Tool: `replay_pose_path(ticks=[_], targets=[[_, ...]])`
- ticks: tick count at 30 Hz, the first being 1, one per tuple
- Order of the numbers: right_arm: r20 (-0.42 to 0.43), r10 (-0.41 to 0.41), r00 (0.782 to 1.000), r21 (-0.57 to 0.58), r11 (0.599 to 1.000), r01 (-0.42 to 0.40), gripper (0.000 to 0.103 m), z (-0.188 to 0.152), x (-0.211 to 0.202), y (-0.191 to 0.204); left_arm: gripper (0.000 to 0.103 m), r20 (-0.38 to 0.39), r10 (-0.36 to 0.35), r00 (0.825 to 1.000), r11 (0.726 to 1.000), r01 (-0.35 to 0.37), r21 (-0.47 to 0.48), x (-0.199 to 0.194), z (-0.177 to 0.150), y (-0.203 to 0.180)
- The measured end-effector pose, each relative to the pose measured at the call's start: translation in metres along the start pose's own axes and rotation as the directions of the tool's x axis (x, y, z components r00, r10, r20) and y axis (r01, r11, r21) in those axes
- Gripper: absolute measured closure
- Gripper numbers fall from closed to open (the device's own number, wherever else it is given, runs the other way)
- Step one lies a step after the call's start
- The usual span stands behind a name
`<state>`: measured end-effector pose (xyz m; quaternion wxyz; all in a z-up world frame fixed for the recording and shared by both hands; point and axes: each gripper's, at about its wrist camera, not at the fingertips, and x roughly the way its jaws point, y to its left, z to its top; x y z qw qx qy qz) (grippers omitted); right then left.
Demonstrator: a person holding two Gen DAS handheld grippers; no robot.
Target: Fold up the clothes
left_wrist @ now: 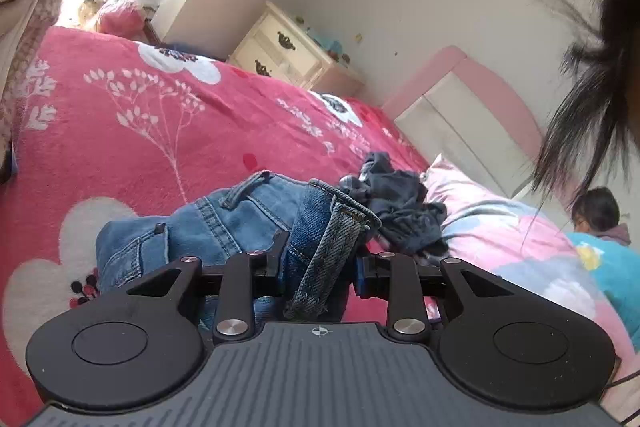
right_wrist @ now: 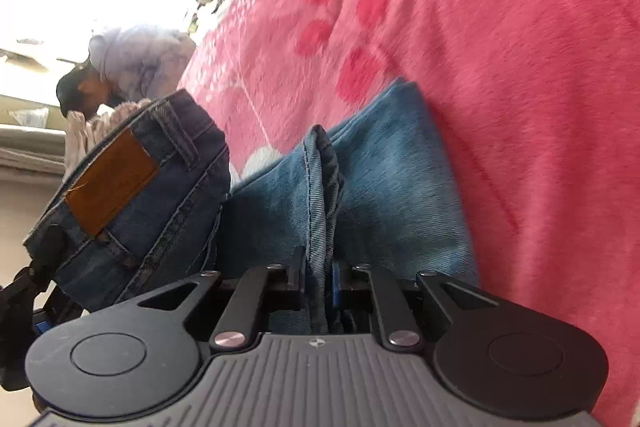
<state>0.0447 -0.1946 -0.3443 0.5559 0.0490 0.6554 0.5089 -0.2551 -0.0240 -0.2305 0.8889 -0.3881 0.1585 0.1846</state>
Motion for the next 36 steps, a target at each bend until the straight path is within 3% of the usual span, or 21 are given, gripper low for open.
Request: replay_pose_path(ticks=[12,16,20,23,27,28,29,31,33,36], targets=[[0.059,-0.040,0.997,-0.098,0.994,0.046,0.090,0.006,-0.028,0.004,0.075,-0.008,-0.035,0.999,0.998,0.035,0.045,0.006,0.001,-0.014],[0.069,-0.157,0.985,-0.167,0.972,0.166,0.091,0.002,-0.011,0.002,0.075,-0.026,-0.027,0.999,0.997,0.029,0.067,0.012,-0.004,-0.014],[0.091,-0.188,0.978,-0.179,0.963,0.202,0.091,-0.003,-0.010,0.003,0.075,-0.059,-0.029,0.998,0.995,0.034,0.092,0.021,-0.014,-0.017],[0.136,-0.231,0.963,-0.278,0.924,0.261,0.091,-0.004,-0.016,0.020,0.075,-0.064,-0.032,0.997,0.992,0.039,0.117,0.021,-0.018,-0.022],[0.091,-0.272,0.958,-0.272,0.919,0.287,0.089,-0.003,0.001,0.006,0.075,-0.063,-0.029,0.998,0.994,0.035,0.102,0.021,-0.016,-0.020],[0.095,-0.264,0.960,-0.254,0.926,0.279,0.084,-0.002,-0.004,0.008,0.075,-0.058,-0.029,0.998,0.995,0.034,0.096,0.020,-0.014,-0.019],[0.105,-0.260,0.960,-0.241,0.930,0.278,0.069,-0.001,-0.009,0.009,0.075,-0.052,-0.028,0.998,0.995,0.033,0.093,0.019,-0.013,-0.019],[0.177,-0.282,0.943,-0.249,0.914,0.320,0.056,-0.004,-0.025,0.018,0.075,-0.046,-0.025,0.999,0.996,0.029,0.086,0.017,-0.012,-0.016],[0.257,-0.274,0.927,-0.280,0.897,0.343,0.056,-0.007,-0.040,0.031,0.075,-0.045,-0.026,0.999,0.997,0.029,0.071,0.015,-0.012,-0.014],[0.309,-0.168,0.936,-0.326,0.906,0.270,0.056,-0.009,-0.051,0.046,0.075,-0.046,-0.033,0.998,0.997,0.036,0.064,0.011,-0.012,-0.015]])
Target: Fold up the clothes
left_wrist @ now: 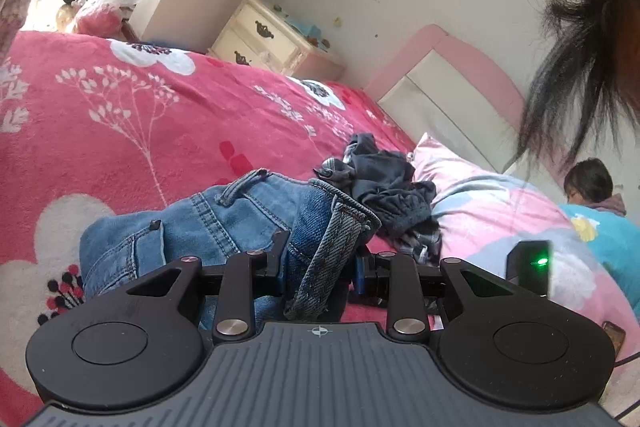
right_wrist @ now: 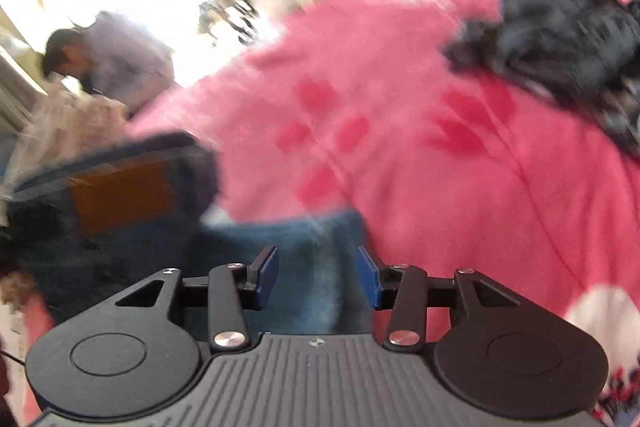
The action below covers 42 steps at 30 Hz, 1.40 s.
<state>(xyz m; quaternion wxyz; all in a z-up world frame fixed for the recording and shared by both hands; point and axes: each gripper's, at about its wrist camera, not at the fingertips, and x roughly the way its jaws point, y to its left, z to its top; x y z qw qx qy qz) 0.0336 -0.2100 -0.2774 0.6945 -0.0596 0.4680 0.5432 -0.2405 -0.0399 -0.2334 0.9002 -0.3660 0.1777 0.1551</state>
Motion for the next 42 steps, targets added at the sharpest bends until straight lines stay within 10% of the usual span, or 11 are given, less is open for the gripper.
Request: replay_pose_path(ticks=[4,7,10,13,19,26,32,35,38,42], targets=[[0.000,0.279,0.960,0.340,0.903,-0.263,0.055,0.010,0.028,-0.028,0.075,-0.024,-0.010,1.000,0.998,0.012,0.056,0.000,-0.003,-0.009],[0.095,0.498,0.862,0.674,0.605,-0.424,0.041,0.001,0.058,-0.069,0.075,-0.043,-0.012,0.999,0.996,0.016,0.089,0.004,-0.011,-0.014],[0.140,0.570,0.810,0.791,0.428,-0.438,0.025,-0.005,0.079,-0.088,0.075,-0.054,-0.010,0.998,0.993,0.016,0.115,0.006,-0.019,-0.017],[-0.007,0.526,0.851,0.766,0.549,-0.333,0.027,0.002,0.089,-0.082,0.075,-0.073,-0.006,0.997,0.986,0.018,0.168,0.009,-0.025,-0.024],[-0.076,0.485,0.871,0.729,0.623,-0.283,0.078,0.001,0.098,-0.079,0.075,-0.132,-0.001,0.991,0.959,0.038,0.281,0.010,-0.040,-0.037],[-0.132,0.323,0.937,0.535,0.819,-0.207,0.088,0.003,0.080,-0.066,0.074,-0.284,-0.004,0.959,0.912,0.120,0.392,0.015,-0.055,-0.046],[-0.102,0.334,0.937,0.542,0.808,-0.229,0.088,-0.010,0.081,-0.077,0.065,-0.398,-0.147,0.905,0.961,0.225,0.158,-0.002,-0.004,-0.016],[-0.075,0.349,0.934,0.548,0.797,-0.254,0.089,-0.013,0.081,-0.079,0.060,-0.333,-0.143,0.932,0.975,0.191,0.117,-0.002,0.021,-0.003],[-0.041,0.375,0.926,0.542,0.787,-0.294,0.090,-0.012,0.081,-0.079,0.057,-0.276,-0.056,0.960,0.944,0.141,0.298,0.027,0.031,-0.005],[-0.035,0.384,0.923,0.556,0.774,-0.301,0.090,-0.012,0.084,-0.082,0.050,-0.288,-0.067,0.955,0.941,0.157,0.301,0.090,0.046,0.021]])
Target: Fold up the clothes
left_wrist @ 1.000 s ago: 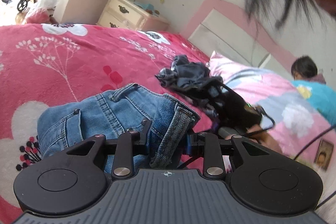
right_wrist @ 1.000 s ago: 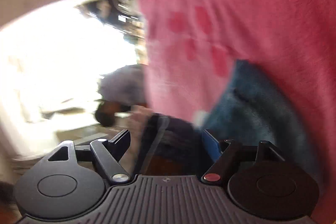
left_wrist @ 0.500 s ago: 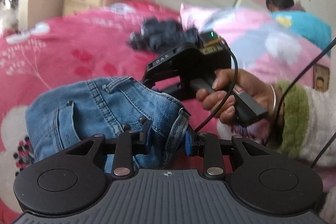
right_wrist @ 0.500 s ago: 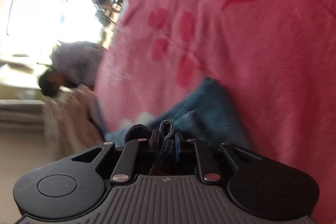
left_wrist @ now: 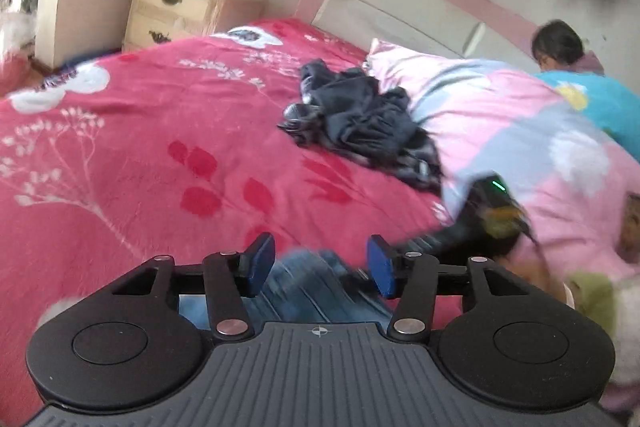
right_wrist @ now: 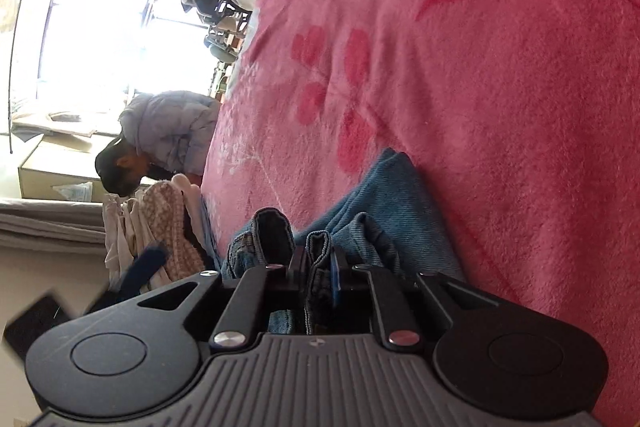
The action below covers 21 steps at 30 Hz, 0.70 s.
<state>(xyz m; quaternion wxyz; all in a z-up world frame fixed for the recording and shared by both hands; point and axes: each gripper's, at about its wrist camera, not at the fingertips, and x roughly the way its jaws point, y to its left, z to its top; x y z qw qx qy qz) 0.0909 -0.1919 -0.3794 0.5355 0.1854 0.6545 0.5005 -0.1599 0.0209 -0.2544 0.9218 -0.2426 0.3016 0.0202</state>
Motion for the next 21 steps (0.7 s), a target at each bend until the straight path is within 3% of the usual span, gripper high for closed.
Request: replay_pose_path(ticks=[2,4,10,13,16,21], targets=[[-0.001,0.005,1.000,0.015,1.000,-0.005,0.090,0.001,0.001,-0.002,0.044,-0.079,-0.082,0.993,0.993,0.075,-0.090,0.029,0.010,0.030],[-0.002,0.008,1.000,0.015,1.000,-0.008,0.090,0.001,0.002,-0.002,0.038,-0.169,-0.170,0.971,0.974,0.139,-0.181,0.051,0.013,0.054],[-0.005,0.020,1.000,0.011,1.000,-0.020,0.090,0.002,0.004,-0.005,0.037,-0.329,-0.347,0.878,0.920,0.250,-0.303,0.089,0.013,0.085],[-0.002,0.032,0.999,0.031,0.999,-0.032,0.090,0.001,0.003,-0.011,0.055,-0.380,-0.379,0.844,0.918,0.291,-0.268,0.096,0.011,0.079],[0.001,0.039,0.999,0.027,0.999,-0.039,0.090,0.000,0.002,-0.014,0.070,-0.403,-0.379,0.833,0.923,0.312,-0.225,0.092,0.010,0.076],[0.002,0.046,0.999,0.008,0.999,-0.046,0.090,-0.001,0.003,-0.014,0.085,-0.353,-0.411,0.840,0.907,0.340,-0.248,0.069,0.011,0.071]])
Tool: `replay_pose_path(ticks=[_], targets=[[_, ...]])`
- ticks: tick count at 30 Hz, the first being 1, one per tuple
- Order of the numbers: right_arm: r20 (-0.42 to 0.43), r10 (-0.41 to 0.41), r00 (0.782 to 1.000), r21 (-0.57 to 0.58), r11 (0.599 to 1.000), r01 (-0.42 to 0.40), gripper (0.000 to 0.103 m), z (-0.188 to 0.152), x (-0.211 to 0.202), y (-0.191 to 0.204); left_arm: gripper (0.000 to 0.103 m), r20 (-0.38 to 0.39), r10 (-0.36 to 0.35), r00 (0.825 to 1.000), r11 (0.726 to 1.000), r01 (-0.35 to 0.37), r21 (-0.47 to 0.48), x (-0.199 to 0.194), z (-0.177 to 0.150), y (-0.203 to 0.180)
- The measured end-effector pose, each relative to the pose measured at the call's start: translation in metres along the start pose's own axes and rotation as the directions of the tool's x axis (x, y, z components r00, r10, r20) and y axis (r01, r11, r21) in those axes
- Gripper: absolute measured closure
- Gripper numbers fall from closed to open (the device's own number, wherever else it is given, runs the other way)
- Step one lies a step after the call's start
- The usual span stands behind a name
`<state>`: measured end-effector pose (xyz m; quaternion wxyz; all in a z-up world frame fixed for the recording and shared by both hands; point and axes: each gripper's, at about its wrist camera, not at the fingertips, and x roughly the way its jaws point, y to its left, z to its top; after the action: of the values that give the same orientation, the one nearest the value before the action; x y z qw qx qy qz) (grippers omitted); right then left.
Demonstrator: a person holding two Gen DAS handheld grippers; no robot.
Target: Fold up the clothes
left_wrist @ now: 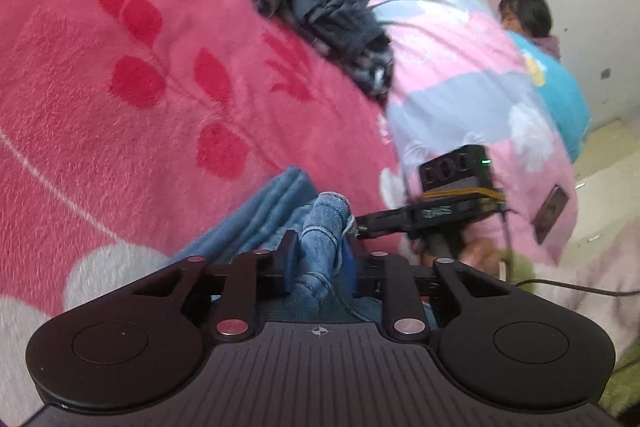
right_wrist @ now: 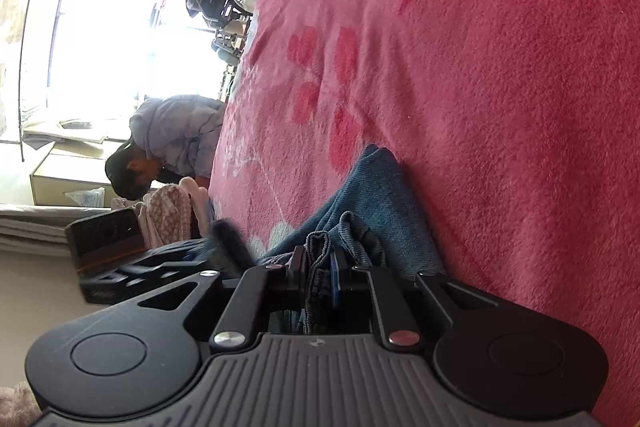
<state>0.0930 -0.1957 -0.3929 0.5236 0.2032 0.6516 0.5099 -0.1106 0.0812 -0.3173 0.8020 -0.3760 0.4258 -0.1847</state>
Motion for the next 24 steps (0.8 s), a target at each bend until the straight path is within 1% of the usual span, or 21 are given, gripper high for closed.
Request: replay_pose_path(ticks=[3,6,7,8,9,11,12,14,18,21,23,24], targets=[[0.000,0.008,1.000,0.004,1.000,-0.008,0.090,0.000,0.000,-0.003,0.086,0.007,-0.048,0.999,0.999,0.048,0.021,-0.012,-0.009,-0.019],[0.005,0.021,1.000,0.001,1.000,-0.021,0.091,0.001,0.000,-0.004,0.086,0.012,-0.126,0.992,0.992,0.126,-0.005,-0.014,-0.012,-0.026],[0.009,0.031,0.999,-0.004,1.000,-0.031,0.091,0.002,0.000,-0.003,0.086,0.011,-0.146,0.989,0.989,0.146,-0.014,-0.012,-0.011,-0.026],[0.013,0.042,0.999,-0.009,0.999,-0.041,0.091,0.002,0.000,-0.002,0.086,0.004,-0.148,0.989,0.989,0.148,-0.014,-0.009,-0.010,-0.026],[0.017,0.053,0.998,-0.014,0.999,-0.052,0.091,0.002,-0.001,-0.002,0.086,-0.013,-0.130,0.991,0.992,0.130,-0.006,-0.003,-0.008,-0.025],[0.021,0.063,0.998,-0.015,0.998,-0.063,0.090,0.001,-0.001,-0.002,0.086,-0.051,-0.067,0.996,0.998,0.068,0.016,0.014,-0.005,-0.021],[0.021,0.066,0.998,-0.012,0.998,-0.066,0.090,0.001,-0.001,-0.002,0.086,-0.053,-0.037,0.998,0.999,0.039,0.020,0.020,-0.004,-0.017],[0.024,0.073,0.997,0.004,0.997,-0.073,0.090,0.002,-0.001,-0.005,0.086,-0.031,0.003,1.000,1.000,-0.003,0.004,0.026,-0.003,-0.008],[0.022,0.089,0.996,0.062,0.994,-0.090,0.090,0.002,-0.002,-0.012,0.086,-0.006,0.037,0.999,0.999,-0.037,0.018,0.030,-0.002,-0.006],[0.016,0.119,0.993,0.169,0.978,-0.120,0.089,0.002,-0.001,-0.025,0.086,-0.014,0.055,0.998,0.997,-0.054,0.052,0.033,-0.005,-0.010],[0.016,0.153,0.988,0.261,0.953,-0.152,0.086,0.001,-0.001,-0.035,0.086,-0.018,0.067,0.998,0.995,-0.065,0.070,0.034,-0.005,-0.012],[0.021,0.165,0.986,0.287,0.944,-0.164,0.085,-0.001,-0.002,-0.037,0.086,-0.019,0.072,0.997,0.994,-0.071,0.079,0.034,-0.006,-0.012]])
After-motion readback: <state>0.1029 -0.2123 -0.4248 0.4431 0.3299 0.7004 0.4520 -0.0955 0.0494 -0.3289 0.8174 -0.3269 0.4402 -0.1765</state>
